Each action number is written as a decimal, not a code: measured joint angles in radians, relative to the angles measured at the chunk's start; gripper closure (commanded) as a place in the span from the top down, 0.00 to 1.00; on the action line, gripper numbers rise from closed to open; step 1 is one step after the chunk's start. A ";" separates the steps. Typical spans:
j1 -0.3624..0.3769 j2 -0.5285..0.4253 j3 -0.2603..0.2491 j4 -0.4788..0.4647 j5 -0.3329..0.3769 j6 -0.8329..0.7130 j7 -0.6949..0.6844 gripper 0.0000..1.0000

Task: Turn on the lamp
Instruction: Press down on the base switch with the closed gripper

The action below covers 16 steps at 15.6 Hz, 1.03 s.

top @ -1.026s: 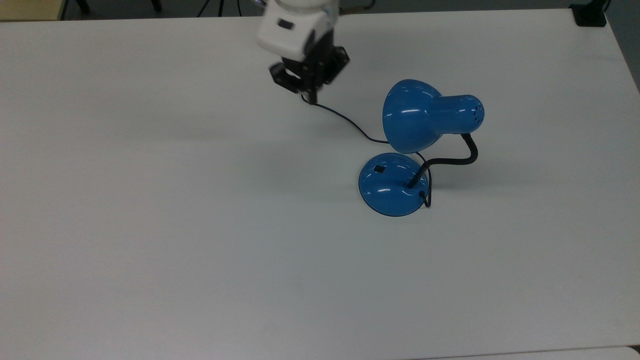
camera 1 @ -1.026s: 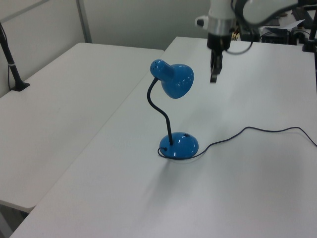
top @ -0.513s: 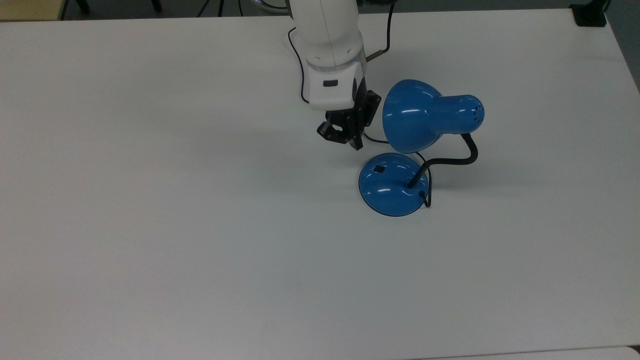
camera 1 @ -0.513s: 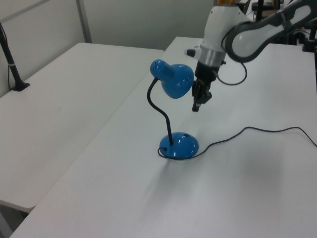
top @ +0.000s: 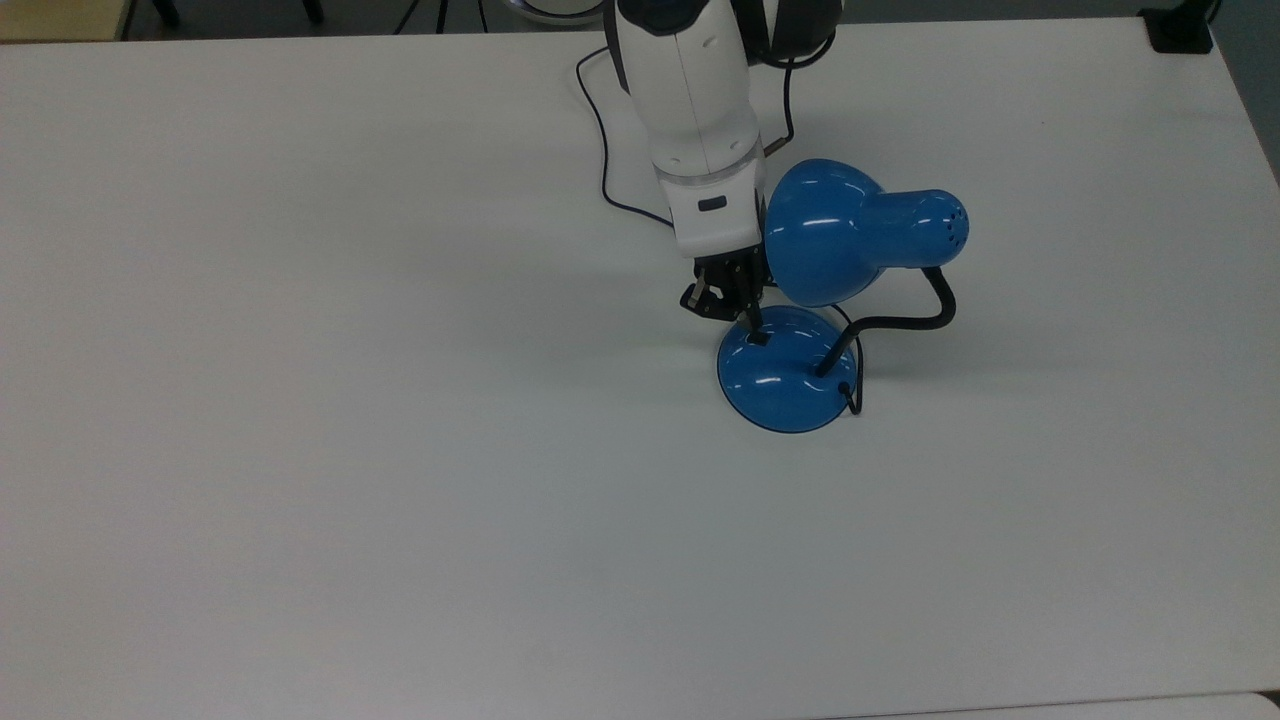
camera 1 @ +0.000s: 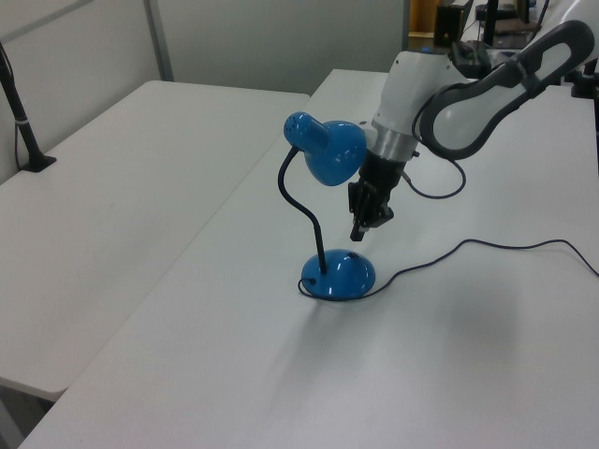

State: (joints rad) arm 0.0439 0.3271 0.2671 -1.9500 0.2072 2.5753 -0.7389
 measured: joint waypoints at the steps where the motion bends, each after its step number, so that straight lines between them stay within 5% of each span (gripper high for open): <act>1: 0.000 0.009 0.004 0.000 0.000 0.008 -0.001 0.00; 16: 0.000 0.048 0.027 0.001 0.000 0.087 -0.003 0.00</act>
State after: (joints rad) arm 0.0440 0.3751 0.2937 -1.9486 0.2072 2.6619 -0.7420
